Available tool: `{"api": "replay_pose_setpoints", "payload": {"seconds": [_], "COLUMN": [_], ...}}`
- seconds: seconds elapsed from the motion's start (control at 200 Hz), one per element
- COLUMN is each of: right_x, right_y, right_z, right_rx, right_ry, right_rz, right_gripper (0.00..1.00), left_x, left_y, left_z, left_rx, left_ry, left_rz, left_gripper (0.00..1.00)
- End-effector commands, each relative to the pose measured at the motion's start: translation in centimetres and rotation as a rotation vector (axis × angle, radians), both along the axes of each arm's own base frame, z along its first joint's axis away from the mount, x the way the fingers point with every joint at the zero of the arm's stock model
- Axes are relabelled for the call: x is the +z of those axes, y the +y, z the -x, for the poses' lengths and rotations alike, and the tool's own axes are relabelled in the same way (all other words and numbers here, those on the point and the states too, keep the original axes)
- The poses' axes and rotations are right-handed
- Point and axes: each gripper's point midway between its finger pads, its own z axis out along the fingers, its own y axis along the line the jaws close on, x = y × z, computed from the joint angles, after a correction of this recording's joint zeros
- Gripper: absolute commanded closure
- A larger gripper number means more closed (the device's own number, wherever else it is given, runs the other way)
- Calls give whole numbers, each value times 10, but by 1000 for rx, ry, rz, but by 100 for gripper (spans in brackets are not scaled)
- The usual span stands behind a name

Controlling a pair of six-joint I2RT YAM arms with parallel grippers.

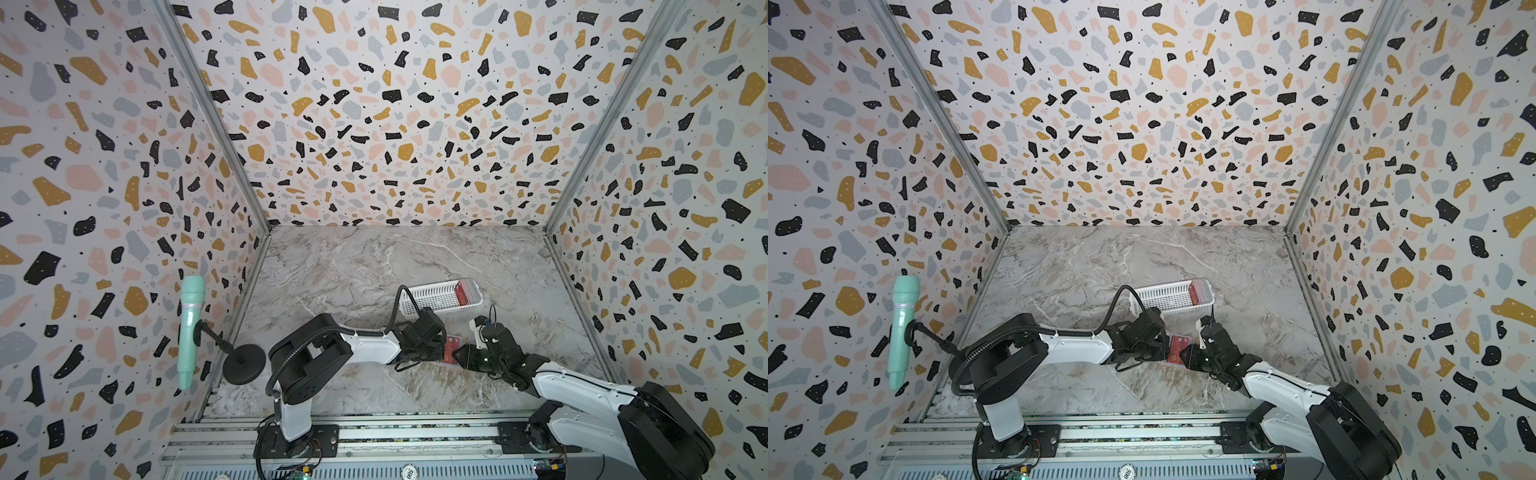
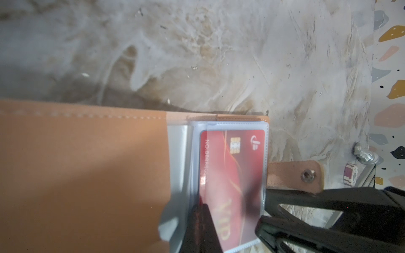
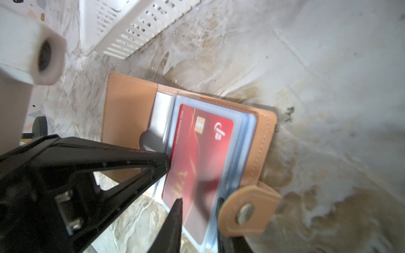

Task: Insert credit cards into a card holder
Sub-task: Flip over the card slot in the card holder.

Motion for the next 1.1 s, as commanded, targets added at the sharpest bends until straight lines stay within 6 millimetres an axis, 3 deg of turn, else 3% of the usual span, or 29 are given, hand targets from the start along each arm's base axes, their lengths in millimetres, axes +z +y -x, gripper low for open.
{"api": "replay_pose_setpoints", "payload": {"seconds": [0.0, 0.405, 0.616, 0.766, 1.096], "right_x": [12, 31, 24, 20, 16], "right_y": [4, 13, 12, 12, 4], "right_z": [-4, -11, -16, -21, -26], "right_rx": [11, 31, -2, -27, -38], "right_ry": [-43, -92, -49, -33, -20], "right_rz": [-34, -73, -5, 57, 221], "right_gripper": [72, 73, 78, 82, 87], "left_x": [-22, 0, 11, 33, 71], "left_y": [11, 2, -4, -11, 19], "left_z": [14, 8, 10, 6, -15], "left_rx": [-13, -6, 2, -3, 56], "left_ry": [60, 80, 108, 87, 5], "left_rz": [-55, 74, 180, 276, 316], "left_gripper": [100, 100, 100, 100, 97]}}
